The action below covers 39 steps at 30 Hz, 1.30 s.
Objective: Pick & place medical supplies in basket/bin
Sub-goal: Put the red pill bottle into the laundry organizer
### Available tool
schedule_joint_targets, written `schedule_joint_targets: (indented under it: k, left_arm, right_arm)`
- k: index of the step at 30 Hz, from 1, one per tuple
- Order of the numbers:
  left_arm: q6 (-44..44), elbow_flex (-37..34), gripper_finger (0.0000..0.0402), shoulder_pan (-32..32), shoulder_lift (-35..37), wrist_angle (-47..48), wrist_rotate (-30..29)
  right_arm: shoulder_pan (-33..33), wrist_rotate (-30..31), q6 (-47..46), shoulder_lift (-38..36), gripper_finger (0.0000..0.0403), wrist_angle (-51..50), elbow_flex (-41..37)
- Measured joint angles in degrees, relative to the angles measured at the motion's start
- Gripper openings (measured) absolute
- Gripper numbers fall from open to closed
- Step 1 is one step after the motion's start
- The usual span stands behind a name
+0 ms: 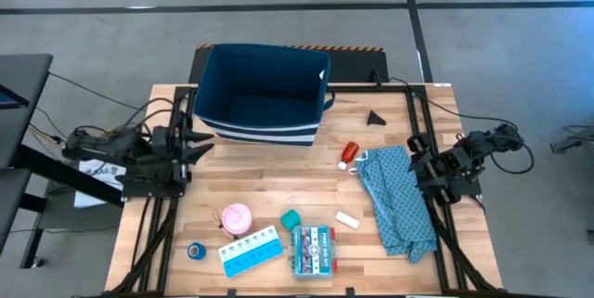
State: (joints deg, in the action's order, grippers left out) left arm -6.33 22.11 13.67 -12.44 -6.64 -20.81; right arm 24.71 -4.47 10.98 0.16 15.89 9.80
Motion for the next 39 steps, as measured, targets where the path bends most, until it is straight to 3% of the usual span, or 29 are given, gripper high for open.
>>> schedule_joint_targets:
  k: [4, 10, 17, 20, 24, 28, 33, 35, 39]
  left_arm:
    - [0.8, 3.3, 0.0131, 0.0, -4.2, 2.4, 0.0]
    - [0.4, 3.6, 0.0135, 0.0, -7.9, 3.3, -2.0]
    - [1.7, 3.6, 0.0135, 0.0, -8.3, 7.5, -5.4]
    - [3.7, 3.6, 0.0135, 0.0, -8.3, 9.0, -5.4]
    - [4.5, 3.6, 0.0135, 0.0, -8.3, 9.7, -5.4]
    - [4.6, 3.6, 0.0135, 0.0, -8.3, 9.4, -5.4]
    - [5.9, 3.6, 0.0135, 0.0, -8.3, 9.1, -5.4]
    - [6.6, 3.6, 0.0135, 0.0, -8.3, 9.3, -5.4]
    - [6.8, 3.6, 0.0135, 0.0, -8.3, 10.4, -5.3]
  right_arm:
    - [0.0, 0.0, 0.0, 0.0, 0.017, -0.1, 0.0]
    - [0.0, 1.0, 0.0, 0.0, 0.017, 2.5, 0.0]
    - [-0.1, 22.8, 3.4, 3.0, 0.017, 1.6, 0.7]
    - [-0.1, 27.1, 6.2, 8.8, 0.017, 1.0, 4.6]
    - [-0.4, 28.5, 7.6, 21.3, 0.017, -2.2, 14.0]
    - [-3.1, 28.5, 4.8, 36.6, 0.017, -17.6, 29.4]
    - [-9.0, 27.5, -3.4, 57.2, 0.017, -48.6, 49.8]
    - [-11.4, 24.3, -7.2, 65.0, 0.017, -62.0, 56.0]
    - [-15.6, 13.4, -12.7, 79.0, 0.017, -78.4, 62.5]
